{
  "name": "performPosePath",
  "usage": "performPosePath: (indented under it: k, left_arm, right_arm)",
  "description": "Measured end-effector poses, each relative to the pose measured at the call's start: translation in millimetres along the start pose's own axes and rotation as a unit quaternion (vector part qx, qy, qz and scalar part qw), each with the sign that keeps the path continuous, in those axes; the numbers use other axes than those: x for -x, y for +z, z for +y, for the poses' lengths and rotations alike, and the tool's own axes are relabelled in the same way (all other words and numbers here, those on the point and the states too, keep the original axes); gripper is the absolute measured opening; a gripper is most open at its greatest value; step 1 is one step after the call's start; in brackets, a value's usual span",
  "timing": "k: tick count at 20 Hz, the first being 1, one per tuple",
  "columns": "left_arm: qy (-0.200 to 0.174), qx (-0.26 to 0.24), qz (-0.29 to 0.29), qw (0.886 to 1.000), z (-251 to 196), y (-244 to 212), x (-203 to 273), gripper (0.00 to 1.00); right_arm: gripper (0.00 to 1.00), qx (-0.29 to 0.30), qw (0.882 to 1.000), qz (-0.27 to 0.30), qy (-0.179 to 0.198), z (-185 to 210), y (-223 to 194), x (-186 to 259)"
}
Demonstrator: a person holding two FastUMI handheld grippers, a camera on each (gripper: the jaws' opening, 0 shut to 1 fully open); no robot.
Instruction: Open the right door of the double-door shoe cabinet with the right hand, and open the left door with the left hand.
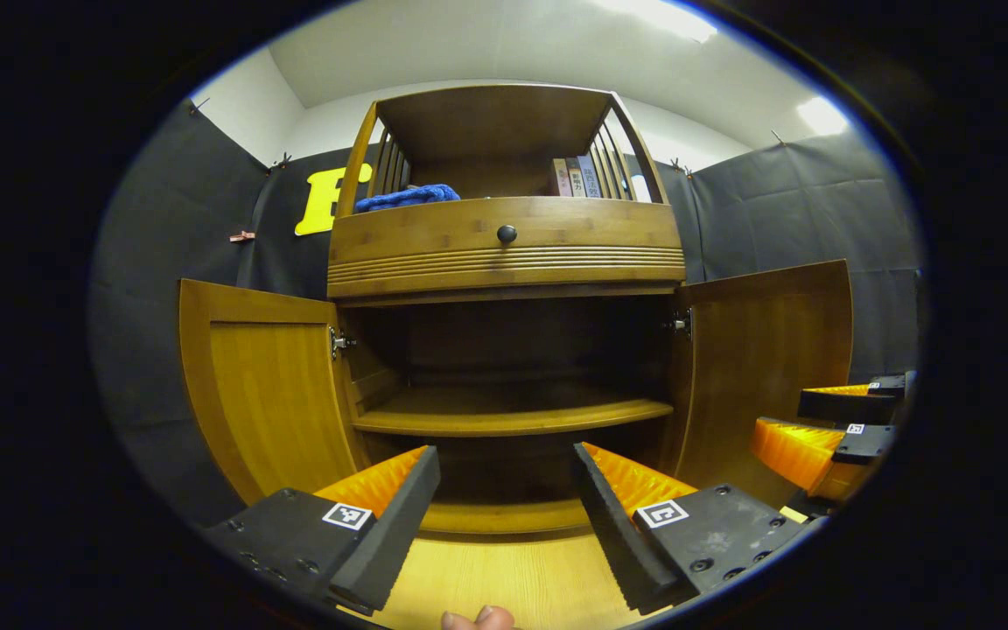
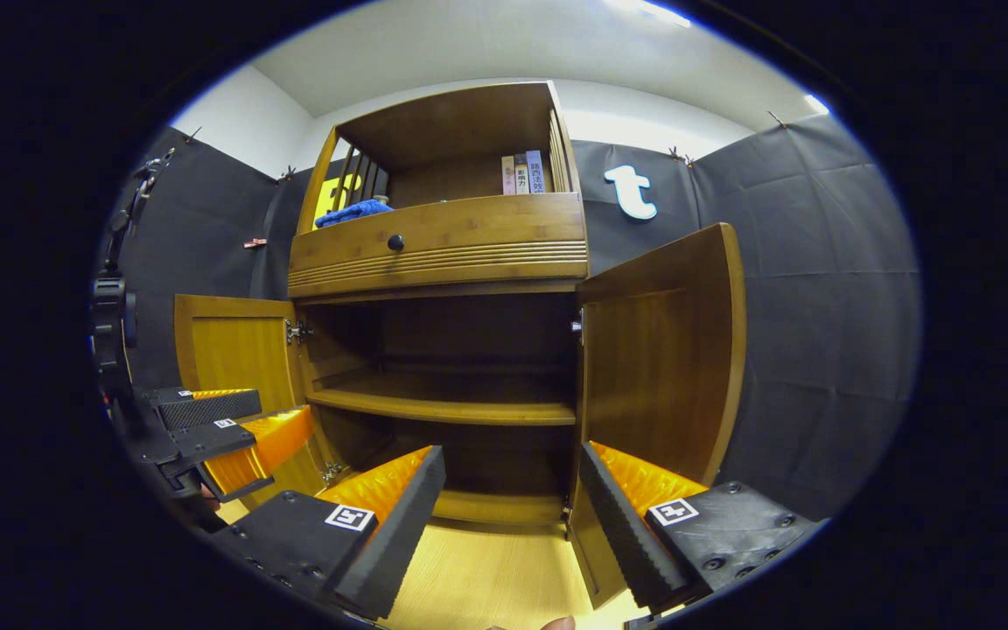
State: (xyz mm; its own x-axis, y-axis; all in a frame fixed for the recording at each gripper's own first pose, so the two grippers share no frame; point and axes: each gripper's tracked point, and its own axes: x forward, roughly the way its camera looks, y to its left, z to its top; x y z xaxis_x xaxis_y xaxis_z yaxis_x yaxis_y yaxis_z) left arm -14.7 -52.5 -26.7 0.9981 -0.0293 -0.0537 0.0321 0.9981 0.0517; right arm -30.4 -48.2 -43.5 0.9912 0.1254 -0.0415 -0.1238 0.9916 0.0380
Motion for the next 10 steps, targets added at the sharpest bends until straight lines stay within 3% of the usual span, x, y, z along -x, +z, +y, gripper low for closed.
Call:
performPosePath:
  k: [10]
  left_arm:
    - [-0.002,0.006,0.002,1.0,0.7,-0.6,0.6,0.94]
  right_arm:
    - [0.98,0.0,1.0,0.001,-0.001,0.3,-0.4,0.5]
